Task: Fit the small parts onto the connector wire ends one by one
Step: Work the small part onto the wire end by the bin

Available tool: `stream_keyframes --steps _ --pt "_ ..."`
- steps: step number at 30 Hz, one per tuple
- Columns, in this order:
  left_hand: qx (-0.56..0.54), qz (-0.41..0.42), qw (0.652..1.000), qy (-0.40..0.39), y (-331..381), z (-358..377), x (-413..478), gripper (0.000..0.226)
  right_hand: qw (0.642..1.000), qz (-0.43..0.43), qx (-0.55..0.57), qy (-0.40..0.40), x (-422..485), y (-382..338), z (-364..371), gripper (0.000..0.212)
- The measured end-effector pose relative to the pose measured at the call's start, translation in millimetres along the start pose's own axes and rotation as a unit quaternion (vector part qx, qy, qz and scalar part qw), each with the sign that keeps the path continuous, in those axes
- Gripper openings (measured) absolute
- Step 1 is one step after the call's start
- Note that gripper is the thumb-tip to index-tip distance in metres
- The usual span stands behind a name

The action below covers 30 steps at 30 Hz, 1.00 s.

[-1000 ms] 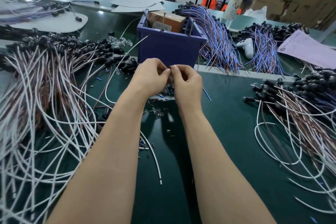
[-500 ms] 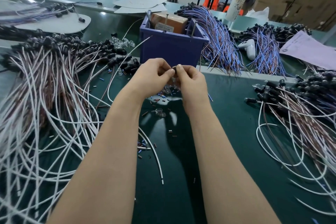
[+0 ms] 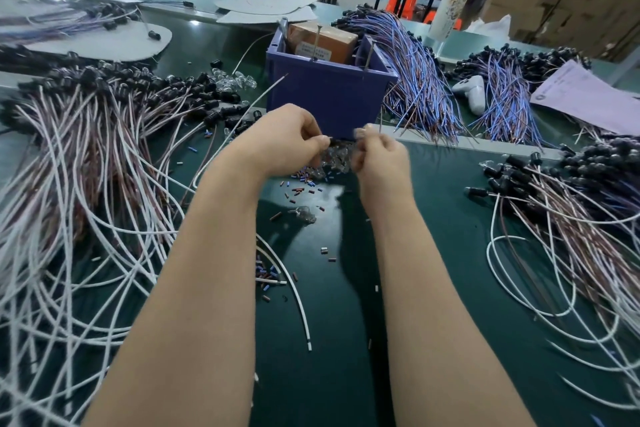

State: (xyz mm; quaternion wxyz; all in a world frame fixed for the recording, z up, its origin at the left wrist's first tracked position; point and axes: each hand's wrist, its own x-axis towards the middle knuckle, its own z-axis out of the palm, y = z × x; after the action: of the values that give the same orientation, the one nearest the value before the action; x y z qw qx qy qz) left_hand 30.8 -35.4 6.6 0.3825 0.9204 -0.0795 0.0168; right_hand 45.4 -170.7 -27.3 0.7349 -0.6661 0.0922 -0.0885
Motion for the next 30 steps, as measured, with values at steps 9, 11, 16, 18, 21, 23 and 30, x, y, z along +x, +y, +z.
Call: stream_keyframes --steps 9,11,16,18,21,23,30 --pt "-0.077 -0.066 0.986 0.132 1.0 -8.9 -2.3 0.008 0.931 -0.128 -0.341 -0.033 -8.4 6.1 -1.7 0.023" --pt "-0.073 -0.079 0.983 0.147 1.0 -8.9 -2.0 0.011 0.906 -0.147 -0.391 -0.061 -9.0 7.2 -0.6 0.028" --pt "-0.063 -0.093 0.979 0.169 1.2 -9.7 -1.1 0.021 0.85 -0.145 -0.493 -0.113 -10.6 9.0 7.5 0.02" --pt "-0.07 -0.089 0.98 0.161 0.6 -10.4 -1.7 0.016 0.829 -0.15 -0.524 -0.125 -12.5 12.2 10.8 0.015" --pt "-0.097 -0.081 0.984 0.125 -1.0 -10.4 -3.2 0.008 0.823 -0.172 -0.53 -0.114 -13.4 14.8 12.1 0.013" --pt "-0.119 -0.073 0.986 0.094 -1.8 -9.9 -4.0 0.011 0.848 -0.185 -0.487 -0.095 -12.3 12.4 10.8 0.015" --pt "-0.091 -0.039 0.993 0.058 -3.3 -9.1 -3.8 0.016 0.985 -0.106 -0.035 -0.131 -13.2 -11.6 -1.9 0.016"
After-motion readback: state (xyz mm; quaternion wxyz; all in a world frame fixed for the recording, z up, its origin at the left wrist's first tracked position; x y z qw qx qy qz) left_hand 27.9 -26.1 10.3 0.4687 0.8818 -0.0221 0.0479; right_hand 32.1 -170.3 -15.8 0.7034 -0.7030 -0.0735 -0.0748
